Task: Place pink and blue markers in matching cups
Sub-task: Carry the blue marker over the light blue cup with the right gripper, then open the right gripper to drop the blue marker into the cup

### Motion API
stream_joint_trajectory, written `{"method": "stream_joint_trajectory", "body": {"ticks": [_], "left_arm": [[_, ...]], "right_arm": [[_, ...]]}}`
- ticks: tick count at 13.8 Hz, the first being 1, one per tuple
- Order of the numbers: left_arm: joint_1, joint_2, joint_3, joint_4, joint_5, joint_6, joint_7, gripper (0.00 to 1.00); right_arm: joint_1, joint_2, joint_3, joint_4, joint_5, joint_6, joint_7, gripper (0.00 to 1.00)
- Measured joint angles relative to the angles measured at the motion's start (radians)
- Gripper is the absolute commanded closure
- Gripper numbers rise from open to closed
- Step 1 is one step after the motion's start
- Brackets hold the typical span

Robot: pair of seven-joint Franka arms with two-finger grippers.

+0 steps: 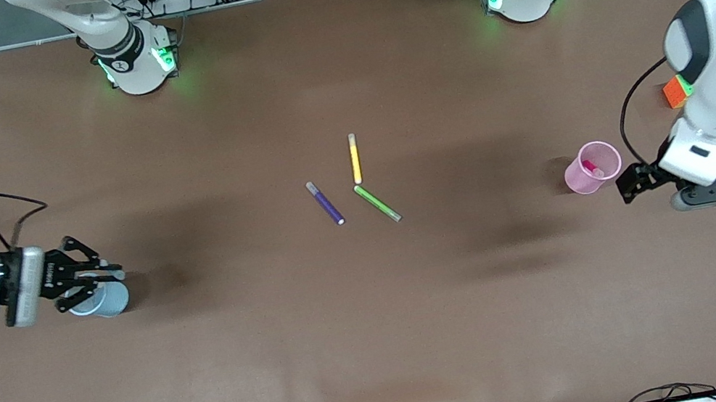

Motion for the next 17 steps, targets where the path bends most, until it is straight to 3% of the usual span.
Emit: {"method": "stream_joint_trajectory", "body": {"ticks": [3, 10, 11, 12, 13, 17], "left_arm": [[0.0, -0.035, -0.003, 0.082, -0.053, -0.191, 0.001, 0.0], [-0.004, -0.183, 0.0, 0.1, -0.077, -0.419, 0.001, 0.0], [-0.006, -0.205, 0.004, 0.102, -0.077, -0.449, 0.001, 0.0], [-0.01, -0.225, 0.011, 0.105, -0.078, -0.477, 0.001, 0.0], [-0.013, -0.244, 0.017, 0.107, -0.078, -0.504, 0.001, 0.0], [-0.016, -0.293, 0.034, 0.125, -0.078, -0.557, 0.022, 0.0]], "right_arm": [[-0.072, 0.016, 0.0, -0.003, 0.03, -0.034, -0.138, 1.0], [-0.106, 0.146, 0.001, 0.13, 0.069, -0.041, -0.32, 1.0], [-0.112, 0.166, 0.001, 0.144, 0.07, -0.041, -0.341, 0.88], [-0.121, 0.185, 0.001, 0.155, 0.07, -0.042, -0.356, 0.28], [-0.129, 0.198, 0.001, 0.164, 0.07, -0.044, -0.362, 0.0], [-0.137, 0.208, 0.002, 0.189, 0.07, -0.101, -0.324, 0.0]]}}
